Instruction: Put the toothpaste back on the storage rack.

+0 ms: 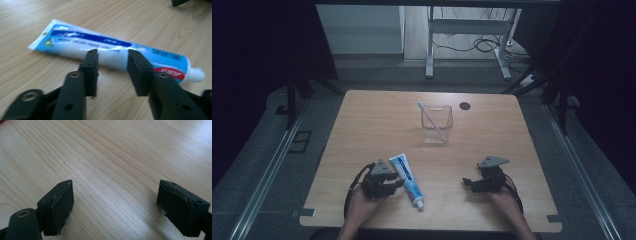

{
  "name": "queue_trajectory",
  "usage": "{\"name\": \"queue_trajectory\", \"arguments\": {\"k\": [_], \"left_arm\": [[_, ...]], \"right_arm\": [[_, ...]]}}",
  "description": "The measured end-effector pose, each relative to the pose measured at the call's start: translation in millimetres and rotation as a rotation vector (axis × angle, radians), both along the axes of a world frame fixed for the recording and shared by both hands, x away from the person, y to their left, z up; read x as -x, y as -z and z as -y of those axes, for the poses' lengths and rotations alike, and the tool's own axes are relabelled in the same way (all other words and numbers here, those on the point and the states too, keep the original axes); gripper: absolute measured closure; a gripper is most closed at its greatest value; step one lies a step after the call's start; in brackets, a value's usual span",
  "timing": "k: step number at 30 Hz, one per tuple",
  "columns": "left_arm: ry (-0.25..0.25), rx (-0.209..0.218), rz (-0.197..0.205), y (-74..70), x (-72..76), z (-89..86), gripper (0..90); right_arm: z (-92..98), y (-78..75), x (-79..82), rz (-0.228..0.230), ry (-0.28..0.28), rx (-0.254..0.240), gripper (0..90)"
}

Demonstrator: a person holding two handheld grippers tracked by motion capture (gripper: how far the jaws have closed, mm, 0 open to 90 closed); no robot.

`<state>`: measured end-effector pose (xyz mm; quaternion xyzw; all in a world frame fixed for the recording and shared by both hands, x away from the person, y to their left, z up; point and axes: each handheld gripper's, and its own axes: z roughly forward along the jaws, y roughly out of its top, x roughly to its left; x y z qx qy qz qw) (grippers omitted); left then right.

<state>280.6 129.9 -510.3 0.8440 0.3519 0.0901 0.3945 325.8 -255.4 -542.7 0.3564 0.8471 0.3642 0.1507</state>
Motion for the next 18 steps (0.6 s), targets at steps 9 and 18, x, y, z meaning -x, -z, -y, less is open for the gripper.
{"name": "queue_trajectory", "arguments": {"k": [9,18], "left_arm": [[0.073,0.003,0.013,-9.5,-0.6,30.5,86.9],[0.137,-0.039,-0.05,2.4,-3.5,55.5,86.8]], "right_arm": [[-0.1,0.0,-0.1,0.0,0.002,0.0,14.2],[-0.2,0.0,-0.1,0.0,0.003,0.0,14.2]]}}
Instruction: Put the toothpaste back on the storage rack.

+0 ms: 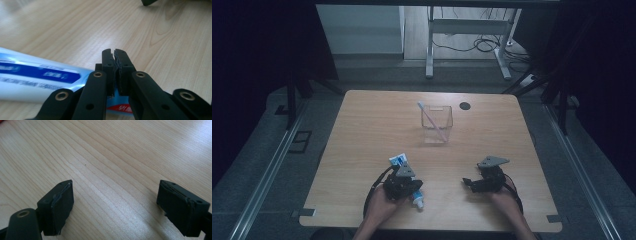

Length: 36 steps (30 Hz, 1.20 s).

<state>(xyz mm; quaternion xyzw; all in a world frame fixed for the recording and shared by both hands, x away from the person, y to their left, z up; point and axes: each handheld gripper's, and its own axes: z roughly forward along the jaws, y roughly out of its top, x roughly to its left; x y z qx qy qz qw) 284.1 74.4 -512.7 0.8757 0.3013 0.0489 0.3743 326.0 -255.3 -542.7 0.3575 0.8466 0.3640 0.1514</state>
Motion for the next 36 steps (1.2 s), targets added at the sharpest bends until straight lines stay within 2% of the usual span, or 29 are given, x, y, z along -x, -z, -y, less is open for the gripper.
{"name": "queue_trajectory", "arguments": {"k": [3,8,10,15,22,26,30,36], "left_arm": [[-0.011,0.0,-0.023,-1.1,-0.8,-1.5,86.9],[-0.028,-0.035,-0.042,-2.6,-2.1,-8.2,87.1],[-0.036,-0.029,-0.057,-2.3,-2.0,-9.1,86.6],[-0.034,-0.06,-0.067,-4.1,-1.7,-10.2,86.2],[-0.053,-0.087,-0.102,-2.6,-4.6,-24.4,86.5],[-0.07,-0.116,-0.108,-0.2,-5.2,-33.5,86.2],[-0.087,-0.151,-0.097,0.6,-5.7,-40.3,85.2],[-0.066,-0.129,-0.104,-1.9,-4.9,-46.4,81.2]], "right_arm": [[0.0,0.0,0.0,0.0,0.0,0.0,14.2],[0.0,0.0,0.0,0.0,0.001,0.001,14.2],[0.0,0.0,0.0,0.0,0.0,0.0,14.2],[0.0,0.0,0.0,0.0,0.001,0.001,14.2],[0.0,0.0,0.0,0.0,0.0,0.0,14.2],[-0.1,0.0,0.0,0.0,0.0,-0.001,14.2],[-0.1,0.1,0.0,0.0,0.0,-0.001,14.2],[-0.1,0.0,0.0,0.0,0.001,0.0,14.2]]}}
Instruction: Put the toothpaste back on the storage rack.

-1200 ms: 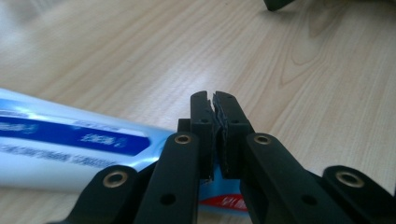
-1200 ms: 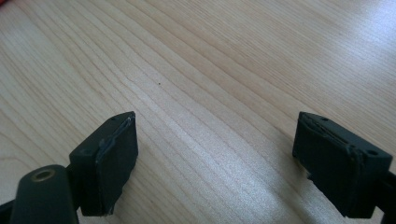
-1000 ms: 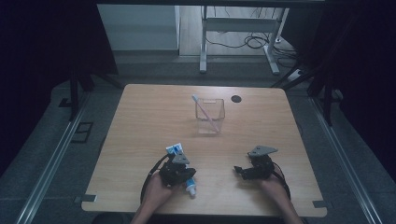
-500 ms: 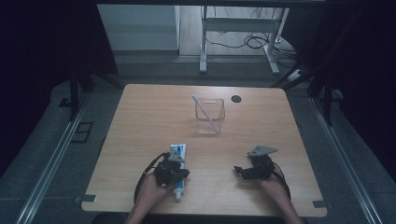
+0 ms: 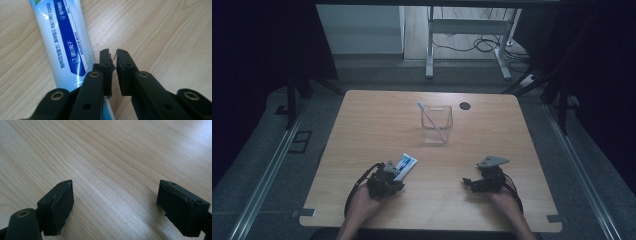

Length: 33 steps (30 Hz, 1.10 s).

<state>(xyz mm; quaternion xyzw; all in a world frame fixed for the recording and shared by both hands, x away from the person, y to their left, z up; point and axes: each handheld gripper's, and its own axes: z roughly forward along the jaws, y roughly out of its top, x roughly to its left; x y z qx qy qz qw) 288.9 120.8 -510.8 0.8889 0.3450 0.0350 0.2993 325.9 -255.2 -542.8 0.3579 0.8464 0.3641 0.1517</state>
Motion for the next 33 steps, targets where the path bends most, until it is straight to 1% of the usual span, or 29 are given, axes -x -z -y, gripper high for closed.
{"name": "queue_trajectory", "arguments": {"k": [2,4,5,7,9,10,11,12,14,17,19,21,23,25,28,29,32,33], "left_arm": [[-0.002,0.016,0.002,-1.9,0.7,-2.5,79.5],[-0.003,0.036,-0.003,-4.7,1.8,-5.6,75.5],[-0.007,0.04,0.001,-6.3,2.8,-6.9,73.2],[-0.023,0.046,0.008,-10.1,4.6,-10.2,71.3],[-0.046,0.042,0.022,-14.8,6.6,-13.5,68.1],[-0.058,0.029,0.027,-17.5,7.3,-15.3,66.3],[-0.07,0.013,0.033,-19.8,7.5,-16.7,62.2],[-0.085,-0.027,0.04,-21.9,8.0,-17.6,58.3],[-0.088,-0.065,0.04,-22.4,7.9,-19.5,55.1],[-0.106,-0.078,-0.007,-19.9,7.6,-23.0,51.7],[-0.116,-0.095,-0.032,-16.9,7.2,-24.4,51.6],[-0.125,-0.101,-0.048,-15.2,6.0,-25.5,51.6],[-0.132,-0.086,-0.061,-13.8,3.9,-26.7,51.0],[-0.137,-0.083,-0.071,-11.6,1.5,-25.6,51.0],[-0.139,-0.105,-0.082,-6.1,-2.3,-21.6,49.5],[-0.139,-0.106,-0.092,-4.7,-3.6,-21.0,49.2],[-0.151,-0.108,-0.121,-5.0,-7.1,-20.6,49.3],[-0.149,-0.119,-0.127,-5.8,-8.3,-20.1,49.5]], "right_arm": [[0.0,0.1,-0.1,0.0,-0.001,-0.001,14.2],[0.0,0.0,0.0,0.0,-0.001,-0.001,14.2],[0.0,0.0,0.0,0.0,0.0,0.0,14.2],[0.0,0.0,0.0,0.0,0.0,0.0,14.2],[-0.1,0.0,-0.1,0.001,0.001,0.0,14.2],[-0.1,0.0,-0.1,0.0,0.002,0.0,14.2],[-0.2,0.0,-0.2,0.001,0.002,0.0,14.2],[-0.2,0.0,-0.3,0.001,0.002,0.0,14.2],[-0.3,0.0,-0.5,0.001,0.003,0.0,14.2],[-0.3,0.1,-0.6,0.001,0.003,0.0,14.2],[-0.4,0.1,-0.7,0.001,0.003,0.0,14.2],[-0.5,0.1,-0.7,0.001,0.004,-0.001,14.2],[-0.5,0.0,-0.6,0.001,0.005,0.0,14.2],[-0.5,0.1,-0.7,0.001,0.004,-0.001,14.2],[-0.4,0.0,-0.7,0.001,0.004,0.001,14.2],[-0.4,0.1,-0.7,0.001,0.003,0.0,14.2],[-0.5,0.1,-0.6,0.001,0.004,0.0,14.2],[-0.5,0.1,-0.7,0.001,0.004,-0.001,14.2]]}}
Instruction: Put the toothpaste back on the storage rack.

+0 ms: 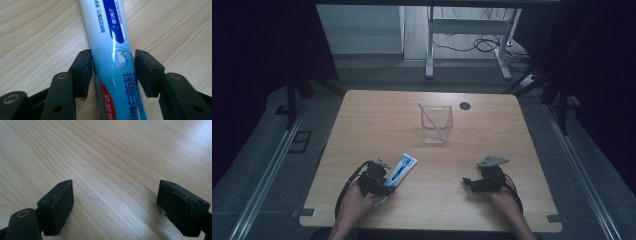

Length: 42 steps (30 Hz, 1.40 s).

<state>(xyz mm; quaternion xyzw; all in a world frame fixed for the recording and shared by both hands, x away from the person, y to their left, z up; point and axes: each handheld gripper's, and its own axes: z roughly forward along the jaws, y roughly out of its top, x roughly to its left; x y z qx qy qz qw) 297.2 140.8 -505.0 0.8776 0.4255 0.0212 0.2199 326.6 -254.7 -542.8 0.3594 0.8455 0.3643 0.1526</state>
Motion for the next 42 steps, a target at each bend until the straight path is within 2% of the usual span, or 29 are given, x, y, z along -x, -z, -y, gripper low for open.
{"name": "queue_trajectory", "arguments": {"k": [11,18,22,26,28,32,37,42], "left_arm": [[0.025,-0.092,-0.049,-5.2,-15.5,12.6,49.9],[0.03,-0.11,-0.05,-6.4,-28.4,23.3,47.8],[0.027,-0.13,-0.07,-4.7,-32.7,28.2,48.0],[0.024,-0.121,-0.084,-4.5,-33.8,28.0,54.7],[0.025,-0.112,-0.079,-6.0,-33.5,26.5,61.7],[0.037,-0.104,-0.073,-7.8,-33.9,24.6,68.0],[0.051,-0.098,-0.068,-9.7,-34.2,23.5,72.4],[0.067,-0.102,-0.037,-10.6,-34.0,23.5,74.2]], "right_arm": [[0.0,0.0,0.0,0.0,0.0,0.0,14.2],[0.0,0.0,0.0,0.0,0.0,0.0,14.2],[0.1,0.0,0.0,0.0,-0.001,0.001,14.2],[0.1,0.0,0.0,0.0,-0.001,0.001,14.2],[0.1,0.0,0.0,0.0,0.0,0.001,14.2],[0.0,0.0,0.0,0.0,0.0,0.0,14.2],[0.1,0.0,0.0,0.0,0.0,0.0,14.2],[0.0,0.0,0.0,0.0,0.0,0.0,14.2]]}}
